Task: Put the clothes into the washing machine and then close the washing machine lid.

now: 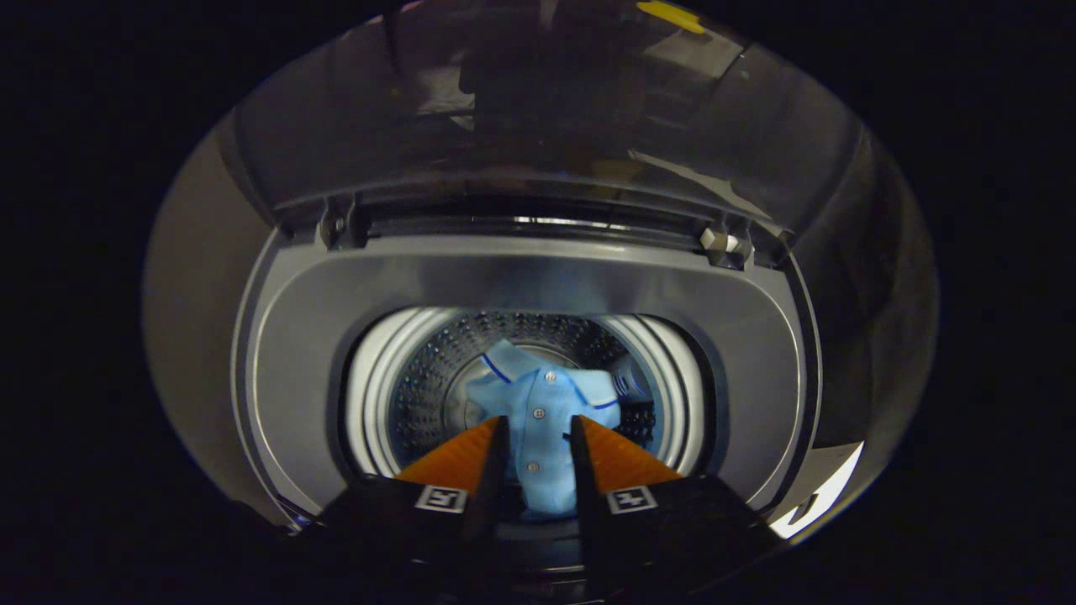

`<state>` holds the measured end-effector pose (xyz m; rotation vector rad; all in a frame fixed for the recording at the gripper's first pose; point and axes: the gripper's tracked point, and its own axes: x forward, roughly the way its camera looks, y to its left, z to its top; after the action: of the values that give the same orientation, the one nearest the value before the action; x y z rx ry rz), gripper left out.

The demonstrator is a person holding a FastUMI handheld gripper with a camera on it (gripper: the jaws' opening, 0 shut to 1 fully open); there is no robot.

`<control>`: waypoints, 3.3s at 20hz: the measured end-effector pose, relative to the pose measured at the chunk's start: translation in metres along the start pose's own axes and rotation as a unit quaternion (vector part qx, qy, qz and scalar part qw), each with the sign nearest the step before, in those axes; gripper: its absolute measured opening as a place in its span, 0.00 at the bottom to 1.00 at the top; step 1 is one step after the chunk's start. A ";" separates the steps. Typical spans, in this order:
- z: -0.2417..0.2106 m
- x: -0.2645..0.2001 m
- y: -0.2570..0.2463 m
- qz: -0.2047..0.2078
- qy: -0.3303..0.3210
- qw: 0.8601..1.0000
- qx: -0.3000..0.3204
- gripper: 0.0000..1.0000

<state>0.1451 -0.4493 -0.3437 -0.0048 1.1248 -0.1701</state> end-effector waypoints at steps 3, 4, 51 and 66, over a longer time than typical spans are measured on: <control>0.008 -0.001 0.002 0.013 -0.008 1.000 0.014 0.77; 0.006 -0.001 -0.002 0.008 -0.005 1.000 0.010 0.89; 0.223 -0.247 -0.016 0.019 -0.275 0.960 0.047 1.00; 0.277 -0.188 -0.022 0.009 -0.217 0.975 0.051 1.00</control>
<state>0.3124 -0.4676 -0.0533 0.0579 0.6794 -0.1998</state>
